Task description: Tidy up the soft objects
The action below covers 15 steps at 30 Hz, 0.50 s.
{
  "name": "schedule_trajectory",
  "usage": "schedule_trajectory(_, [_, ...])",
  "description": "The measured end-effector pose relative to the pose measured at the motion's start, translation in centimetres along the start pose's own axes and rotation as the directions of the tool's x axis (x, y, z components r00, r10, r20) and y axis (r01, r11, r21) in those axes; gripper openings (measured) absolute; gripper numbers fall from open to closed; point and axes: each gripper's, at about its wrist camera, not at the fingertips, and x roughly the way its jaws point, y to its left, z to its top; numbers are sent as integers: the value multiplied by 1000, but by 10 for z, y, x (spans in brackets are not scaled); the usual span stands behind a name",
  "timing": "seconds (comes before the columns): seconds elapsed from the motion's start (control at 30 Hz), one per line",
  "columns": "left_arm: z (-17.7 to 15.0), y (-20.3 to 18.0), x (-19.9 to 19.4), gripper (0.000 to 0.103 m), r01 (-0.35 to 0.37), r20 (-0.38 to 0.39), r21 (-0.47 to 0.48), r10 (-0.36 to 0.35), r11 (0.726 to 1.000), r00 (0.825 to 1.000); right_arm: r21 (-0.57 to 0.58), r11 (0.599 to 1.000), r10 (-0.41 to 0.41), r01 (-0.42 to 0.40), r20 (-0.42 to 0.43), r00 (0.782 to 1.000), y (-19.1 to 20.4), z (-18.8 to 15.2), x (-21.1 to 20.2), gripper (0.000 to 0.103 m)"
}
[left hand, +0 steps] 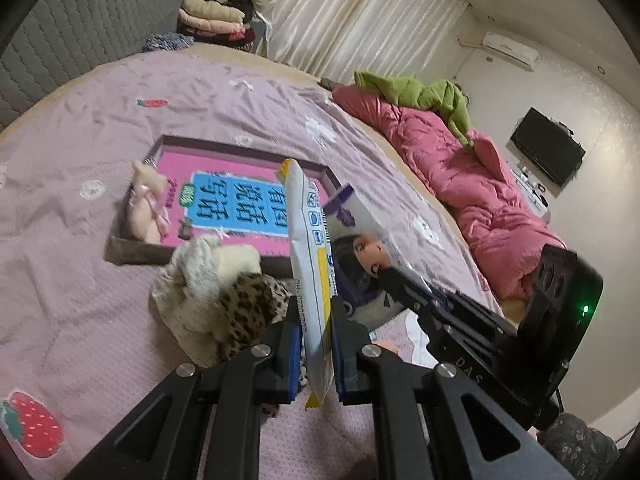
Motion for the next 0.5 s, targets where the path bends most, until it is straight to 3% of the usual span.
schedule_trajectory(0.5, [26, 6, -13, 13, -62, 93, 16, 60, 998, 994, 34, 999, -26, 25, 50, 998, -2, 23, 0, 10])
